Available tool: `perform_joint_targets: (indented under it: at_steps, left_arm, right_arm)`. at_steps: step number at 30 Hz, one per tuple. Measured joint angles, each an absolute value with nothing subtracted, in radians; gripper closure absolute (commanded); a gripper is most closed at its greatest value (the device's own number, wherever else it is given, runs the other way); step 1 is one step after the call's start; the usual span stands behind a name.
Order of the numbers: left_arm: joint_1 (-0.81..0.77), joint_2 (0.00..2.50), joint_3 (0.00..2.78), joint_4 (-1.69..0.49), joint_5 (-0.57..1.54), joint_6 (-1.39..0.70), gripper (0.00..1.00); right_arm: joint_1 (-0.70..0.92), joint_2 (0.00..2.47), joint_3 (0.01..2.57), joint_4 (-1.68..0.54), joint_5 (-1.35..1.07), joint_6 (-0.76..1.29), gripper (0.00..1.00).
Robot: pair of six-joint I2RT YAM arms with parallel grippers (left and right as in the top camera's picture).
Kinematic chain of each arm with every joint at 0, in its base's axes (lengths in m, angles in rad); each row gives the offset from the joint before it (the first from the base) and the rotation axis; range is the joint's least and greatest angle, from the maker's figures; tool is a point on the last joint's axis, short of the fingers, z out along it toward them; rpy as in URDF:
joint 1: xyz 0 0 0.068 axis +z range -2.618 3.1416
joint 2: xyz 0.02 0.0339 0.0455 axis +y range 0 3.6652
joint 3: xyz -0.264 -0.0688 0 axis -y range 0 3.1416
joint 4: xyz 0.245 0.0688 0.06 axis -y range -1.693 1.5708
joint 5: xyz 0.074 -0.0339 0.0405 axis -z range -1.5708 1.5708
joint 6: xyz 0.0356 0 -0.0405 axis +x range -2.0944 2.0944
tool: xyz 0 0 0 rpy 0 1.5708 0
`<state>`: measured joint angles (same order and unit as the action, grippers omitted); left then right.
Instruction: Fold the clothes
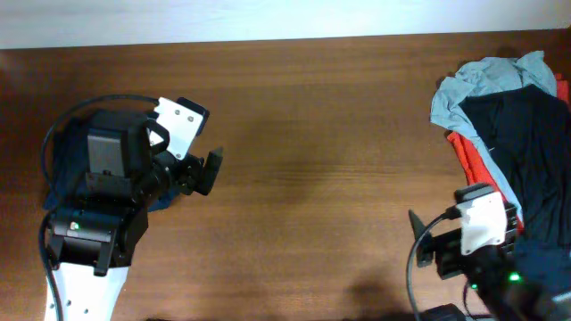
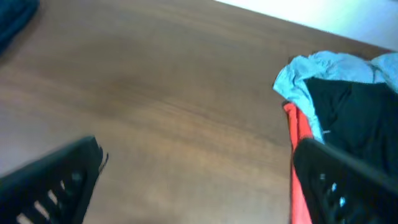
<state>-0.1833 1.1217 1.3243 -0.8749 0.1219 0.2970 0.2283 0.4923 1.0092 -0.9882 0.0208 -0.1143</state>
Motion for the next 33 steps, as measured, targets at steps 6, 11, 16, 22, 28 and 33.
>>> perform_joint_targets:
  at_steps: [6, 11, 16, 22, 28, 33]
  left_arm:
    - [-0.183, 1.122, 1.325, -0.875, 0.122, 0.297, 0.01]
    - [-0.183, 1.122, 1.326, -0.875, 0.122, 0.297, 0.01]
    - [-0.183, 1.122, 1.326, -0.875, 0.122, 0.297, 0.01]
    - [-0.183, 1.122, 1.326, -0.875, 0.122, 0.297, 0.01]
    - [-0.183, 1.122, 1.326, -0.875, 0.122, 0.297, 0.01]
    - [-0.183, 1.122, 1.326, -0.875, 0.122, 0.297, 0.01]
  right_arm:
    - [0.224, 0.325, 0.693, -0.834, 0.029, -0.115, 0.02]
    - [0.219, 0.19, 0.46, -0.731, 0.029, -0.081, 0.02]
    - [0.202, 0.076, 0.337, -0.709, 0.025, -0.041, 0.02]
    - [0.197, 0.015, 0.276, -0.702, 0.023, -0.026, 0.01]
    - [0.177, 0.015, 0.208, -0.676, 0.022, -0.026, 0.01]
    - [0.177, 0.015, 0.168, -0.665, 0.022, -0.025, 0.02]
